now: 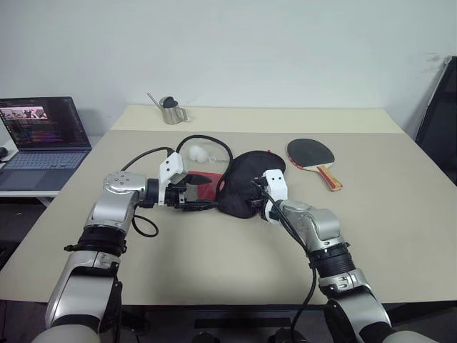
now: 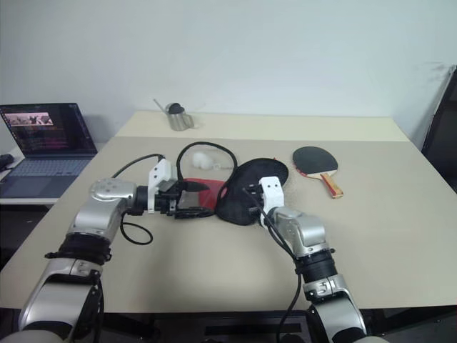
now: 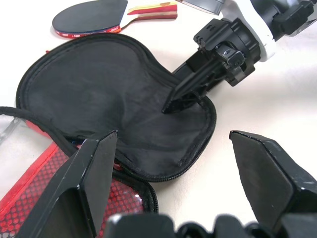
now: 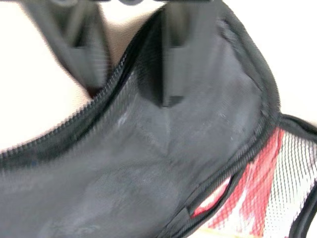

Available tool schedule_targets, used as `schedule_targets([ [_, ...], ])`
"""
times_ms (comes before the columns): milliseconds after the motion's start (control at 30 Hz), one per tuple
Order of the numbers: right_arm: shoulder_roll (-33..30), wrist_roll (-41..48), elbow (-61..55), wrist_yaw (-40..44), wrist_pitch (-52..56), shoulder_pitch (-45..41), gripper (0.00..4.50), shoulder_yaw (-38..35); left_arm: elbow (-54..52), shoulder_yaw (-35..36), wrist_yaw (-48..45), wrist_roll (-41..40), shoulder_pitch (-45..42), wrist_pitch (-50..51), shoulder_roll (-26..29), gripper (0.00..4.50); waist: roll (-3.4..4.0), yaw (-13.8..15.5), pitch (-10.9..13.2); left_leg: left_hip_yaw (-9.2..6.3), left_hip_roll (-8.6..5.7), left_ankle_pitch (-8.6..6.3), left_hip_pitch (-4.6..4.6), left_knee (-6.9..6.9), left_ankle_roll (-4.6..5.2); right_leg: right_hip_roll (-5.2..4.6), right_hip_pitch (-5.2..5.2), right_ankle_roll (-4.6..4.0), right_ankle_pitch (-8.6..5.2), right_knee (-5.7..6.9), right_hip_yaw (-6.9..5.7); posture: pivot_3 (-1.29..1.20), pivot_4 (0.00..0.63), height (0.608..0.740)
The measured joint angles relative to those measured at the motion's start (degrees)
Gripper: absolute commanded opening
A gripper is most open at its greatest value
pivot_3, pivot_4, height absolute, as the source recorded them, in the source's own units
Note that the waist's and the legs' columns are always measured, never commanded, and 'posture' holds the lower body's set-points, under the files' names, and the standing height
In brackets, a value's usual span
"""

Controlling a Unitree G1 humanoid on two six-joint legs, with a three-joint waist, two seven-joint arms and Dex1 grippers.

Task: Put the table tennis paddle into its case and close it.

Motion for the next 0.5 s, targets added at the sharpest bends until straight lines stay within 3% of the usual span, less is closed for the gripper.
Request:
schedule_targets([
  [33, -0.05, 0.03, -0.74, 0.01, 0.53, 0.2, 0.03, -0.23, -0.31, 0.0, -0.02, -0.18, 0.0, 0.32, -0.09, 3.95, 0.0, 0.0, 0.0, 0.01, 0.0, 0.0, 0.0, 0.0, 0.0, 0.0, 0.0, 0.0, 0.0, -0.01, 0.01, 0.0, 0.15, 0.74],
  [500, -6.25, 3.55, -17.25, 1.78, 11.08, 11.15, 0.01, -2.1, -13.51, -0.99, -0.07, -4.63, 4.92, 8.25, -1.77, 3.95, 0.0, 0.11, 0.0, -0.02, -0.02, 0.0, 0.0, -0.02, 0.0, -0.03, 0.01, 0.03, -0.02, -0.02, -0.01, 0.0, 0.15, 0.74],
])
